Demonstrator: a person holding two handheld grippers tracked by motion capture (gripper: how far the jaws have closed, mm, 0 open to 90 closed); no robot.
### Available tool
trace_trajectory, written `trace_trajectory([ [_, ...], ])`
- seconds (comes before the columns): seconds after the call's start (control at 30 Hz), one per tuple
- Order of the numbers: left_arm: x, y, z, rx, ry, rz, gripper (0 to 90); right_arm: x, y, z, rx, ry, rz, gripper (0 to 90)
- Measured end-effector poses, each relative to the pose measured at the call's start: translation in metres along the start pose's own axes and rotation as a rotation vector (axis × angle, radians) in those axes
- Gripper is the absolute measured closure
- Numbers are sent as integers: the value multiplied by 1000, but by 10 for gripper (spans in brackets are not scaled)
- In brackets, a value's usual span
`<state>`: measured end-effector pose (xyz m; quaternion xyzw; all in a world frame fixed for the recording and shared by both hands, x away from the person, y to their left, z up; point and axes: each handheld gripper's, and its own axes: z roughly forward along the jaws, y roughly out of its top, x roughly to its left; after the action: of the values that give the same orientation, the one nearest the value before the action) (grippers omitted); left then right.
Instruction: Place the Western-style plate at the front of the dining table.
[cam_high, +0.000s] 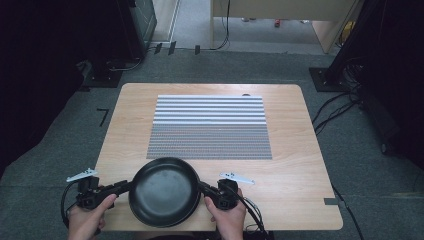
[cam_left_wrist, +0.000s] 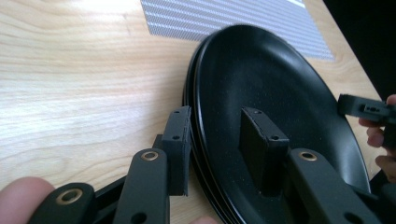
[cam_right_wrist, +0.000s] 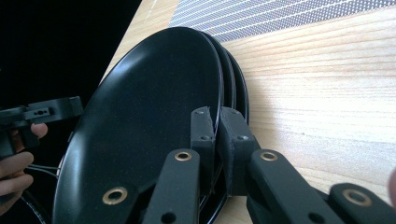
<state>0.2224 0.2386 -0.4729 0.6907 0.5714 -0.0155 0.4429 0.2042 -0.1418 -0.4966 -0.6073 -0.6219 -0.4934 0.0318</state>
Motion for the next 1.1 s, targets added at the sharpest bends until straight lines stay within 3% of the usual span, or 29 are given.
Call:
trace_trajectory([
  [0.33,-2,-3,10,40,24,8,642,0,-1,1,1,3,-7,846],
  [0.67,-1,-3,11,41,31,8,662,6,-3,2,-11,-25,-22,846],
  [1.1,-2,-3,9,36,40,10,677,10,-4,6,-2,-29,-44,846],
])
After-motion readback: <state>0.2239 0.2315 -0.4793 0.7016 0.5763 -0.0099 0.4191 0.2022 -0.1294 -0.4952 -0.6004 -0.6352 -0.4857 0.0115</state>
